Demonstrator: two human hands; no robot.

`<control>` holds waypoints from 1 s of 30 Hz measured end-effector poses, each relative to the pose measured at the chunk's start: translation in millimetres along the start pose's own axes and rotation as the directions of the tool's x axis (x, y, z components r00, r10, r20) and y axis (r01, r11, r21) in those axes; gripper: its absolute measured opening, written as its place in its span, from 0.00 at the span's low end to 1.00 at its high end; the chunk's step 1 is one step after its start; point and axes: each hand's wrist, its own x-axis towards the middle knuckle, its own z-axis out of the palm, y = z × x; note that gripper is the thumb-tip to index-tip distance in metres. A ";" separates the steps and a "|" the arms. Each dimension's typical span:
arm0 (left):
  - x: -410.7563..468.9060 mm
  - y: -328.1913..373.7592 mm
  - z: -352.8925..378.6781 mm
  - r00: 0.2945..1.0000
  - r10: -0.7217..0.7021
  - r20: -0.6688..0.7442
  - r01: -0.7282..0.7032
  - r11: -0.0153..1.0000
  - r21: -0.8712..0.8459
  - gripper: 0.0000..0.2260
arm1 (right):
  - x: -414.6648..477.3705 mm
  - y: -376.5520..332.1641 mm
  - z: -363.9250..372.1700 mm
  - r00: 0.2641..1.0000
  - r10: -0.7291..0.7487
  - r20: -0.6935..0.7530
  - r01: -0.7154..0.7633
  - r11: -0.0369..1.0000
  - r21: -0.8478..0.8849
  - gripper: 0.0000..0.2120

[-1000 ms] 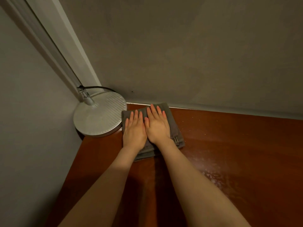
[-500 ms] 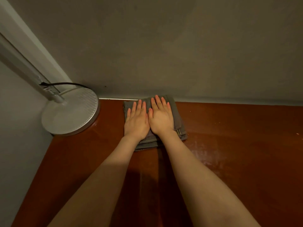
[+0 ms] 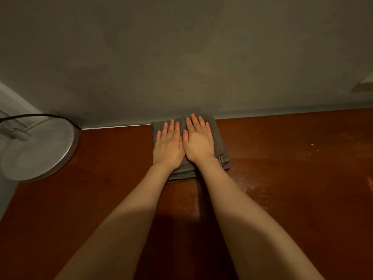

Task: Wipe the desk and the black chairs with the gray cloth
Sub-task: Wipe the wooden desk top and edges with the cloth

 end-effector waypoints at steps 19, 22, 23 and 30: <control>18.7 181.6 46.2 0.977 0.214 0.006 -0.215 0.976 0.036 0.23 | -32.5 170.2 -77.8 0.976 0.185 -0.116 -0.191 0.981 -0.042 0.24; 19.2 215.1 54.0 0.965 0.263 0.015 -0.263 0.964 0.040 0.23 | -41.4 201.0 -91.6 0.964 0.231 -0.132 -0.239 0.970 -0.047 0.24; 18.8 226.2 57.0 0.960 0.279 0.022 -0.279 0.960 0.035 0.23 | -45.0 210.9 -96.1 0.959 0.247 -0.138 -0.256 0.966 -0.045 0.24; 11.0 299.1 74.9 0.926 0.374 0.055 -0.375 0.927 0.010 0.23 | -71.9 275.2 -124.2 0.922 0.336 -0.192 -0.353 0.934 -0.061 0.24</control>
